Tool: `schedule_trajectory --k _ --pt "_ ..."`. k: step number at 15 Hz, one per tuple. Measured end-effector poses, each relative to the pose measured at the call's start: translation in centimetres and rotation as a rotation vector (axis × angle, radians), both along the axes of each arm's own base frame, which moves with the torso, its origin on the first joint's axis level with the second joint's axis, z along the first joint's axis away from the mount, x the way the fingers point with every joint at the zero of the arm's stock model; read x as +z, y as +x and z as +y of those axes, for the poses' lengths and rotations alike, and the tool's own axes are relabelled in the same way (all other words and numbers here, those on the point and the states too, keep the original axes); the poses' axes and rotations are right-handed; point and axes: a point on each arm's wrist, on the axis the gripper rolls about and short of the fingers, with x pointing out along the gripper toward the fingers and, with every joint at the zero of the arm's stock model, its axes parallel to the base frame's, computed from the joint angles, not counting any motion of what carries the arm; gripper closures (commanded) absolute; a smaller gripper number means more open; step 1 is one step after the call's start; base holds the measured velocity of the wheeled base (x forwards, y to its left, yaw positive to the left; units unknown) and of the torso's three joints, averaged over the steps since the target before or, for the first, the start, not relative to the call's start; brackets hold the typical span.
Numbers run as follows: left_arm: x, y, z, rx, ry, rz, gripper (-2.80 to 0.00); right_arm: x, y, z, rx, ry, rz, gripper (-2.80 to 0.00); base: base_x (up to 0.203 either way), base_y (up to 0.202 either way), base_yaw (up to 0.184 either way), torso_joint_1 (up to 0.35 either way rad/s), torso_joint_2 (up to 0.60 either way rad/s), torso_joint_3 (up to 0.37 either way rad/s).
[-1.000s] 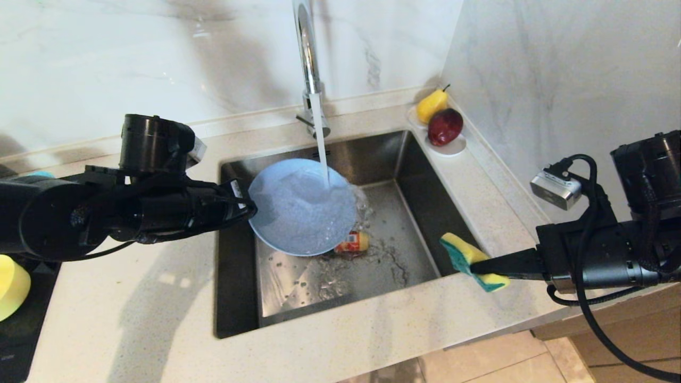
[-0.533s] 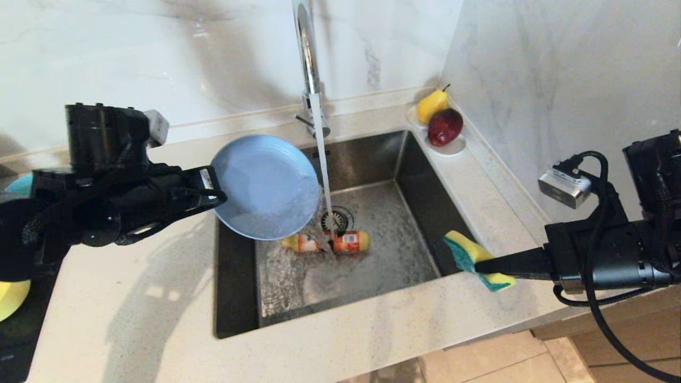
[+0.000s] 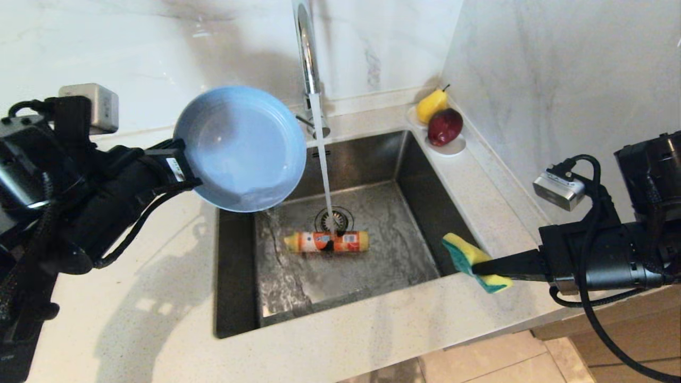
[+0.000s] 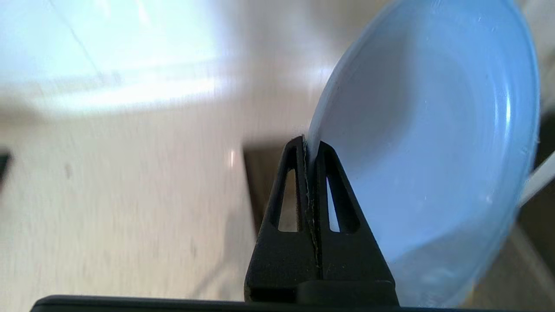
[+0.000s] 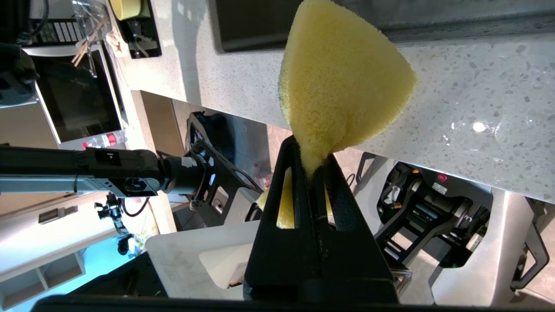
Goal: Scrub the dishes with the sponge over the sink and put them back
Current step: Wash the plate
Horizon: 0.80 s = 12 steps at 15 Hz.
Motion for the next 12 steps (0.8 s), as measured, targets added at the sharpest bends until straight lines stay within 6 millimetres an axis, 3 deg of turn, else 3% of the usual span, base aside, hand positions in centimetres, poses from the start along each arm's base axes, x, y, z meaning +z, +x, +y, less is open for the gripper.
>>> schedule_trajectory --k 3,6,12 --pt "0.6 -1.3 0.3 -0.003 -0.028 -0.147 0.00 -0.2 0.2 0.1 0.001 -0.003 0.010 0.00 0.000 0.000 0.000 0.000 0.00 0.000" --pt "0.3 -1.9 0.4 -0.013 -0.037 -0.148 0.00 -0.4 0.4 0.2 0.003 -0.004 0.018 0.00 0.000 0.000 0.000 0.000 0.00 0.000" --pt "-3.0 -3.0 0.3 -0.109 0.018 0.112 0.00 0.9 -0.2 0.3 0.063 0.049 0.001 0.00 0.000 0.000 0.000 0.000 0.00 0.000"
